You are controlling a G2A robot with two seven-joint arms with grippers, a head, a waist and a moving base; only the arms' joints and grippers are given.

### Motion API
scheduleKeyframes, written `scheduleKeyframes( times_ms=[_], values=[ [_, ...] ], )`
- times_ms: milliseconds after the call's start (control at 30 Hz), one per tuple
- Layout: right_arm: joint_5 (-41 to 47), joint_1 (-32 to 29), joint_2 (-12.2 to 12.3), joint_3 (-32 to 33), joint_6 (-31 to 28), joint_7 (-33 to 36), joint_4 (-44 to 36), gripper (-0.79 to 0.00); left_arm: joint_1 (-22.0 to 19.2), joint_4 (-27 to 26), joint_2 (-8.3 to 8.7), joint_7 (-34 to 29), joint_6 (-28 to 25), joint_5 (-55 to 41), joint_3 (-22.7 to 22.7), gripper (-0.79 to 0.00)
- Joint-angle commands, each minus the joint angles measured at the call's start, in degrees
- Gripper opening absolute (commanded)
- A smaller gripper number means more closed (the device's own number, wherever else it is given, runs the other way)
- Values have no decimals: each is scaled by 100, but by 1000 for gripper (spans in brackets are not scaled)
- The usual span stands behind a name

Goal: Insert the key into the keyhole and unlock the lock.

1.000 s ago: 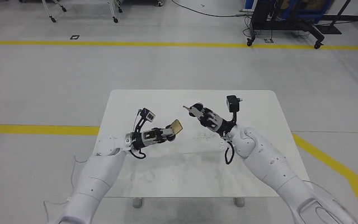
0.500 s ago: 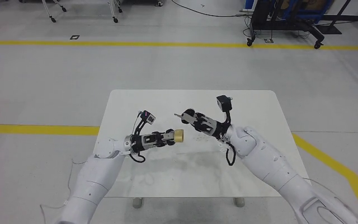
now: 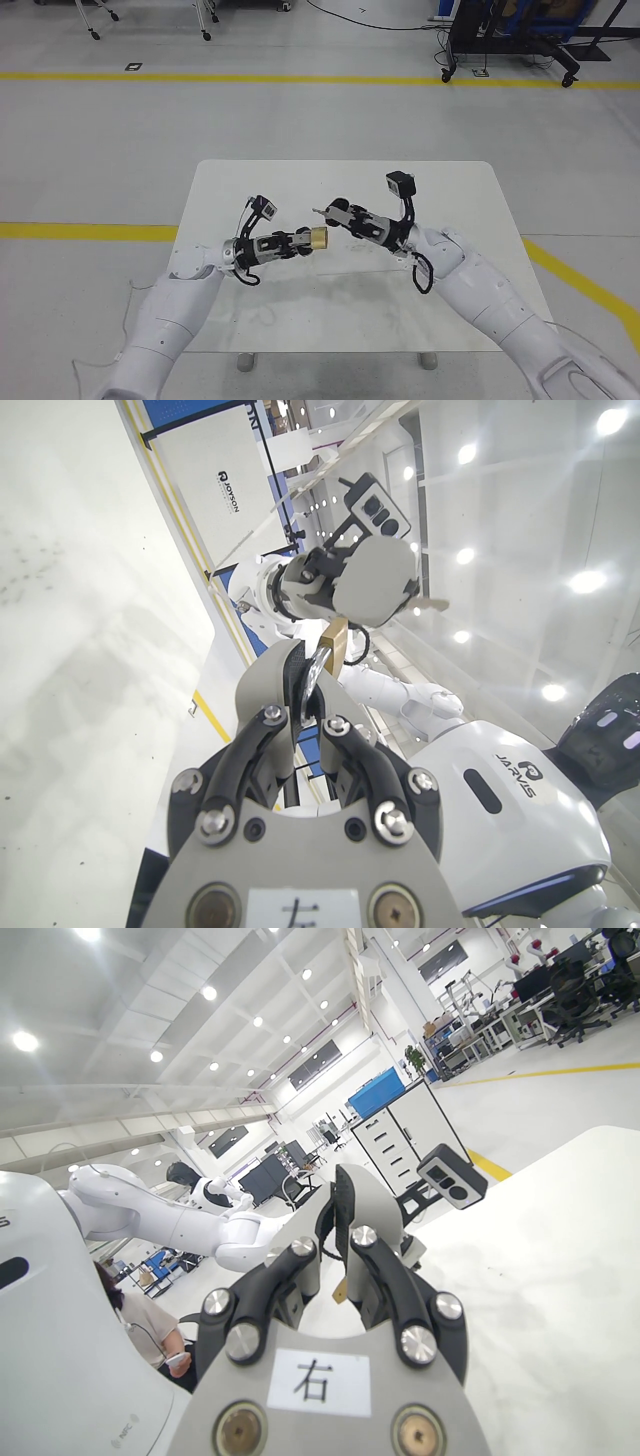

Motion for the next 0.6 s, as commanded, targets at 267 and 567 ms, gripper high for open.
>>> scheduleKeyframes(
  times_ms=[267, 567],
  values=[
    [96, -1, -196, 14, 0, 719, 110, -785, 2, 48, 16, -34, 78, -60, 13, -785],
    [389, -306, -189, 568, 0, 1528, -140, -785, -54, 252, -1, 195, 608, -443, -10, -785]
  ],
)
